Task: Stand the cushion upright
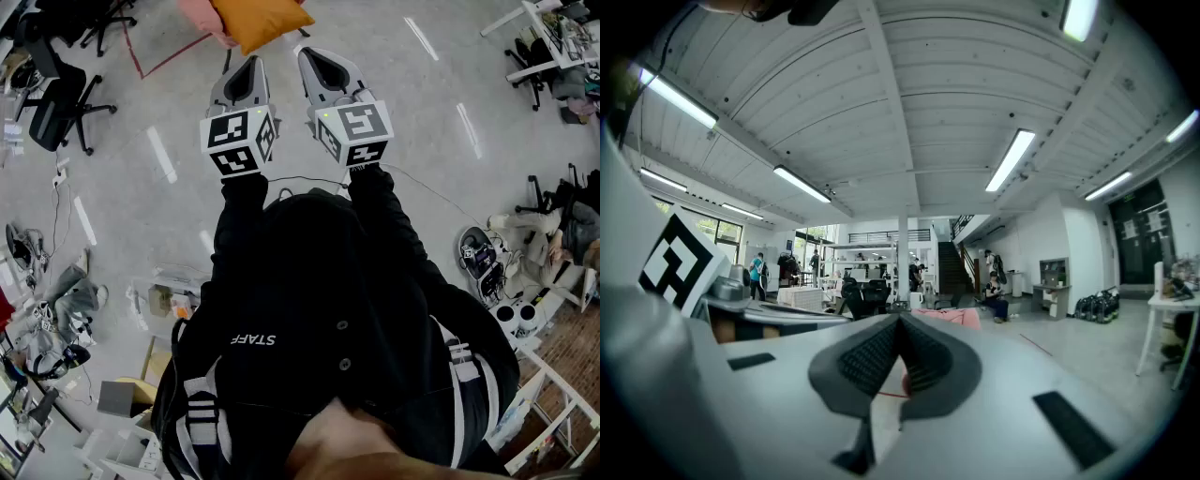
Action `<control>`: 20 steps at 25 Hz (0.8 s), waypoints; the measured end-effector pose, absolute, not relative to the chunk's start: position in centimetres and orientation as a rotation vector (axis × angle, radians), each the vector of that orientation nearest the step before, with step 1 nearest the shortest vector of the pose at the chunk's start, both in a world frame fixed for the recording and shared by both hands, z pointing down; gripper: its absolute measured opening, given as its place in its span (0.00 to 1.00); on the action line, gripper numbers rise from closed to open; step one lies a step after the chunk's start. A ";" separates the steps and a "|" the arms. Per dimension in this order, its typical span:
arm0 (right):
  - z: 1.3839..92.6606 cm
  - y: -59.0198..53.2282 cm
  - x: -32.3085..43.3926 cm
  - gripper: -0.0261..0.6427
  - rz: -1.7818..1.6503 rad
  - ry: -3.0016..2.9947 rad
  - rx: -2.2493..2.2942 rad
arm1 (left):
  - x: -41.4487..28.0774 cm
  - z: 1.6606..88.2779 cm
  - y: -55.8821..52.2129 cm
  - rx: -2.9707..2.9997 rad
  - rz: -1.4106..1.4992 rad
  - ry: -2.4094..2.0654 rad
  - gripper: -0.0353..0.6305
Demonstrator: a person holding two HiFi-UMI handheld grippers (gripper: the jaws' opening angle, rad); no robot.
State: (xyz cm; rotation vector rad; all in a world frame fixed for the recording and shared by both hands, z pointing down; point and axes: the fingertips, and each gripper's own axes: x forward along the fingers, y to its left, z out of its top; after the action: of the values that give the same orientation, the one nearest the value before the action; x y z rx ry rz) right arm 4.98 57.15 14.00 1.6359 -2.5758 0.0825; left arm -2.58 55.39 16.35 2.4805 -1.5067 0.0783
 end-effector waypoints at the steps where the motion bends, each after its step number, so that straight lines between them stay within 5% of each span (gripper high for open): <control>1: 14.1 56.8 4.8 0.06 0.084 -2.574 1.640 | -2.8 16.4 55.1 2.480 0.078 -1.506 0.06; 20: 17.5 53.2 4.1 0.06 0.169 -2.484 1.708 | -6.1 20.5 51.9 2.424 0.133 -1.492 0.06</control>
State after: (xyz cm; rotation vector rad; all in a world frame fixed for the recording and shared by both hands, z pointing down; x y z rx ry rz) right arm 4.13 53.17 17.47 1.7084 -2.4838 0.1690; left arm -6.05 51.92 20.52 2.4236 -1.4925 0.1332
